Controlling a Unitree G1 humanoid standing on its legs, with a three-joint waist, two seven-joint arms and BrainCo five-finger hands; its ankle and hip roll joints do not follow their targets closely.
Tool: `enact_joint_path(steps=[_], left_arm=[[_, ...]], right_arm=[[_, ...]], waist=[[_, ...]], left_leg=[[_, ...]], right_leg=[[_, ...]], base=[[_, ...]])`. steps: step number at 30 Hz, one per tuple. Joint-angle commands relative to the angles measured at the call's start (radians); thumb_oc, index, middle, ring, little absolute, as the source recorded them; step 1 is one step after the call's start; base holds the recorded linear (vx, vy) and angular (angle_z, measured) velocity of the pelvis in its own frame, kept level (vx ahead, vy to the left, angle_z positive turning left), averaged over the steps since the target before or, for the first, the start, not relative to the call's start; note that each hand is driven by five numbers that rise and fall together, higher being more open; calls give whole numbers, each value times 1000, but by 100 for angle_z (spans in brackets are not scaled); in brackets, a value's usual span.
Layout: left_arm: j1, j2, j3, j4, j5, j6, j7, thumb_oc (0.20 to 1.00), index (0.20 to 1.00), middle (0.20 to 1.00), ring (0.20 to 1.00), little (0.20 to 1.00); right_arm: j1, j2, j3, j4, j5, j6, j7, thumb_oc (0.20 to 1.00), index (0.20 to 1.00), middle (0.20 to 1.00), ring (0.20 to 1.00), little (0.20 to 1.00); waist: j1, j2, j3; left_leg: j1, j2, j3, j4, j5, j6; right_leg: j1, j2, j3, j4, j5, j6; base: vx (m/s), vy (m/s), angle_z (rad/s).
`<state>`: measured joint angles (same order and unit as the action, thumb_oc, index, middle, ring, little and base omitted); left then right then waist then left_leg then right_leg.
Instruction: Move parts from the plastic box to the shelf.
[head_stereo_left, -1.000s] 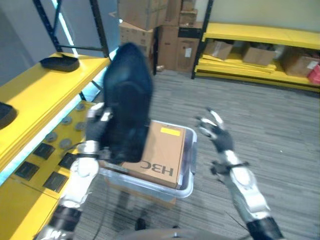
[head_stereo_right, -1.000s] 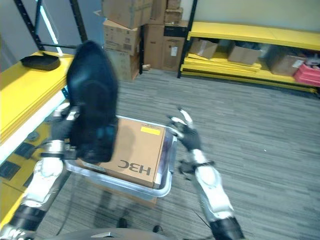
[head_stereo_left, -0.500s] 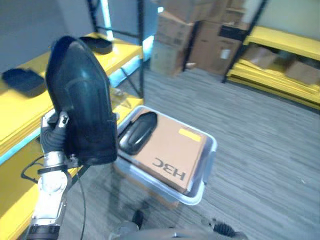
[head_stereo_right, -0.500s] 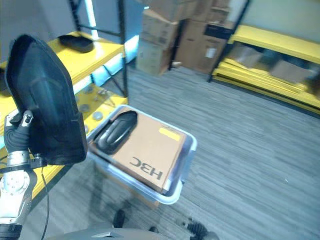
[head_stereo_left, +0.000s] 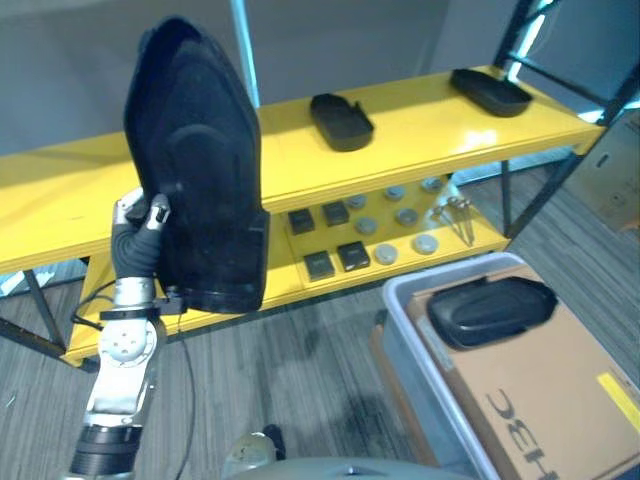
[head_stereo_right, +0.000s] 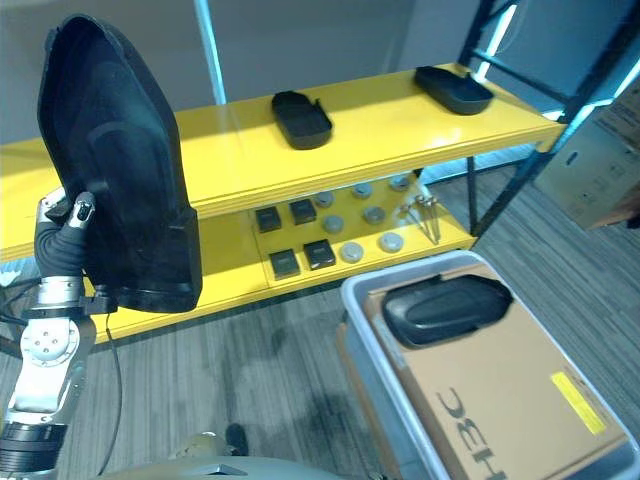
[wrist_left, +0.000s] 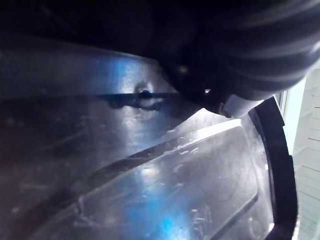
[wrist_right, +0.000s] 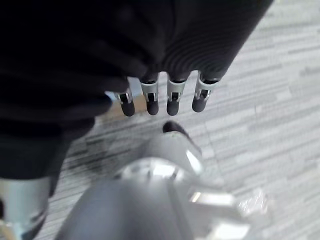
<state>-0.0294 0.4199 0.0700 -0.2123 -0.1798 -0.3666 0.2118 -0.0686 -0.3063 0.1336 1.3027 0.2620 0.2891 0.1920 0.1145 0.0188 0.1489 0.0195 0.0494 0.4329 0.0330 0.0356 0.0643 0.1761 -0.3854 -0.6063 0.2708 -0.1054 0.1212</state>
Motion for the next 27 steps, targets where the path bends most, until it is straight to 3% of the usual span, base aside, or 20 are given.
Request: enact_joint_path(steps=[1,3,4,5,7,11,12,13,15,17,18,21,23,25,26,27], left_arm=[[-67,94,3,-93,30,-40,5,200,200,200,200,200],[-93,115,-8,-99,5,-30,-15,200,200,200,200,200],[-111,128,-30,-96,6,-24,-20,200,200,200,200,200],[-133,135,-62,-89,-6,-20,-25,200,200,200,200,200],[-186,135,-146,-68,-41,-14,-9,200,200,200,200,200],[-205,124,-186,-78,-69,49,-5,200,200,200,200,200],[-209,116,-199,-80,-83,64,-9,200,200,200,200,200],[-217,106,-228,-84,-118,77,-7,200,200,200,200,200],[-213,101,-246,-89,-132,89,0,200,200,200,200,200],[-204,106,-252,-88,-129,97,21,200,200,200,200,200],[-192,97,-248,-83,-142,131,34,200,200,200,200,200],[-164,73,-255,-56,-200,166,66,200,200,200,200,200],[-150,57,-256,-51,-219,183,69,200,200,200,200,200],[-144,40,-256,-34,-223,187,60,200,200,200,200,200],[-159,20,-254,6,-231,198,46,200,200,200,200,200],[-170,11,-252,32,-221,195,41,200,200,200,200,200]], right_arm=[[11,-8,-57,35,-2,9,-32,1000,1000,1000,1000,1000],[13,-5,-70,31,-54,19,1,1000,1000,1000,1000,1000],[16,1,-68,33,-79,11,-3,1000,1000,1000,1000,1000],[20,5,-58,38,-67,-6,-25,1000,1000,1000,1000,1000],[27,7,-38,49,34,-43,-45,1000,1000,1000,1000,1000],[21,16,-23,47,24,-66,-58,1000,1000,1000,1000,1000],[24,19,-18,50,12,-73,-64,1000,1000,1000,1000,1000],[32,23,-14,65,22,-79,-60,1000,1000,1000,1000,1000],[36,25,-15,67,31,-88,-60,1000,1000,1000,1000,1000],[36,25,-17,56,15,-84,-57,1000,1000,1000,1000,1000],[27,18,-2,45,-11,-64,-42,1000,1000,1000,1000,1000],[23,14,27,54,-16,-79,-28,1000,1000,1000,1000,1000],[13,6,36,47,-2,-67,-40,1000,1000,1000,1000,1000],[3,-12,41,47,4,-59,-59,1000,1000,1000,1000,1000],[0,-30,31,59,43,-59,-84,1000,1000,1000,1000,1000],[2,-41,17,66,63,-63,-90,1000,1000,1000,1000,1000]], waist=[[27,15,-15],[20,19,-8],[2,25,0],[-23,32,11],[-98,42,13],[-127,37,4],[-136,32,1],[-160,27,-4],[-174,24,-3],[-176,14,0],[-173,4,-2],[-172,-10,-17],[-164,-16,-11],[-151,-26,6],[-137,-35,24],[-137,-31,26]], left_leg=[[-1,53,-97,6,3,-115],[-6,22,-107,9,-15,-90],[2,3,-131,-1,-19,-75],[-3,-15,-159,-15,-2,-54],[12,-68,-300,-74,9,-27],[36,-91,-377,-103,6,-31],[44,-95,-403,-107,-4,-32],[60,-99,-452,-113,-32,-30],[75,-86,-471,-116,-47,-35],[91,-67,-456,-119,-55,-44],[105,-34,-439,-116,-59,-63],[109,-20,-429,-54,-78,-83],[64,-16,-417,48,-51,-97],[-38,-9,-428,223,37,-117],[-160,-15,-453,352,77,-127],[-183,-8,-443,332,78,-134]], right_leg=[[-41,10,14,-76,190,1],[-63,-17,51,0,206,12],[-104,-10,124,79,222,18],[-157,45,191,108,228,-5],[-254,227,327,85,190,-23],[-278,265,393,-69,200,-24],[-283,261,425,-133,223,-18],[-316,260,510,-193,278,1],[-333,257,547,-203,293,12],[-327,241,536,-217,306,20],[-288,248,526,-267,291,18],[-250,263,525,-276,260,-11],[-213,272,521,-289,245,-32],[-177,284,529,-300,233,-60],[-142,298,547,-313,223,-84],[-130,306,554,-321,219,-80]], base=[[195,370,15],[174,283,25],[129,217,37],[174,221,46],[224,130,189],[183,-54,147],[257,-250,81],[226,-236,79],[149,-239,101],[112,-329,100],[116,-398,69],[71,-281,33],[40,-172,5],[20,-205,-25],[62,-182,-41],[107,-105,-36]])
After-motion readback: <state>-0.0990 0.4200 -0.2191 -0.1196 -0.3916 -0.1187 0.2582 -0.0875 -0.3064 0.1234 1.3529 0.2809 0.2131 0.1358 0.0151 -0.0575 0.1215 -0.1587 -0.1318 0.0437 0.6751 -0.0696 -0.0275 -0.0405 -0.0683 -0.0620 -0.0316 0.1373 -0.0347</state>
